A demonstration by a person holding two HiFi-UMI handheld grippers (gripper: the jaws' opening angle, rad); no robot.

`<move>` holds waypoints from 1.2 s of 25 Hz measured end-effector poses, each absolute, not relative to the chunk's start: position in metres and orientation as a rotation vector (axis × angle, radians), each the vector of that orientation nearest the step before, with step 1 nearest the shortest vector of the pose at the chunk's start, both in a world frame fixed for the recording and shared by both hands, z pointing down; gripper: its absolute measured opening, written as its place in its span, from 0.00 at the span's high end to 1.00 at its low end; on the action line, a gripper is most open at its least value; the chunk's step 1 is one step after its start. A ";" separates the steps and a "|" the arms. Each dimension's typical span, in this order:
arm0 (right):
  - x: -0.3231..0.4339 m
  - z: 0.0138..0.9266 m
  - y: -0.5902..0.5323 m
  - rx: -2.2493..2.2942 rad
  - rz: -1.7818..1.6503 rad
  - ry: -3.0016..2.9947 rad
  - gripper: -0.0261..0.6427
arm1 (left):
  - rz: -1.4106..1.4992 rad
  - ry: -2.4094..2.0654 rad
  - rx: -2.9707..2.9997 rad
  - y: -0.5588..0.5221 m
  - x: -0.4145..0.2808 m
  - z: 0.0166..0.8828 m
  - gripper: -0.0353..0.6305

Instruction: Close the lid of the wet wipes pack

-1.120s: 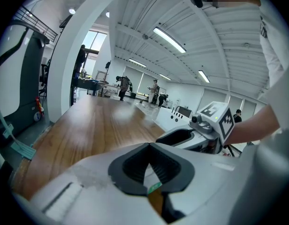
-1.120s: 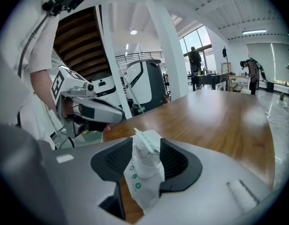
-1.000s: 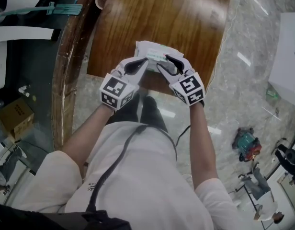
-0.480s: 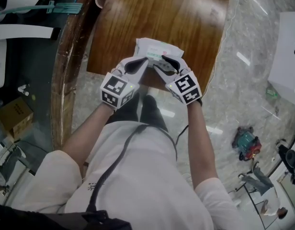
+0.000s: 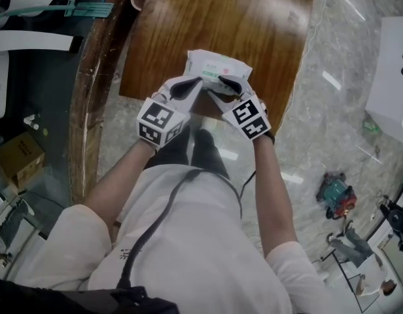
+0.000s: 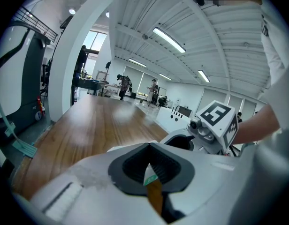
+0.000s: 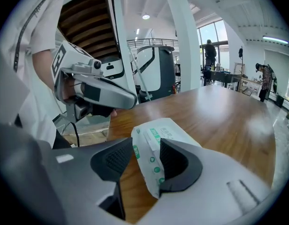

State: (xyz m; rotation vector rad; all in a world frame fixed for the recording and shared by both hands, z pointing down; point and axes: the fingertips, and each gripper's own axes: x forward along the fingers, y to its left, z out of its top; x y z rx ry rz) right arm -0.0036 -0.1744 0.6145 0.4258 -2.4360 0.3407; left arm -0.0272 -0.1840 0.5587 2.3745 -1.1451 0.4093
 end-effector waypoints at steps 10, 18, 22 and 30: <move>-0.007 0.622 -0.174 0.409 0.299 -2.359 0.69 | 0.405 -1.132 2.379 -0.183 -0.027 0.558 0.94; -0.007 0.628 -0.173 0.422 0.307 -2.293 0.69 | 0.410 -1.128 2.380 -0.181 -0.032 0.560 0.94; -0.009 0.630 -0.173 0.418 0.301 -2.253 0.68 | 0.406 -1.124 2.382 -0.179 -0.033 0.559 0.94; -0.012 0.638 -0.172 0.401 0.224 -2.109 0.66 | 0.401 -1.118 2.383 -0.177 -0.035 0.558 0.94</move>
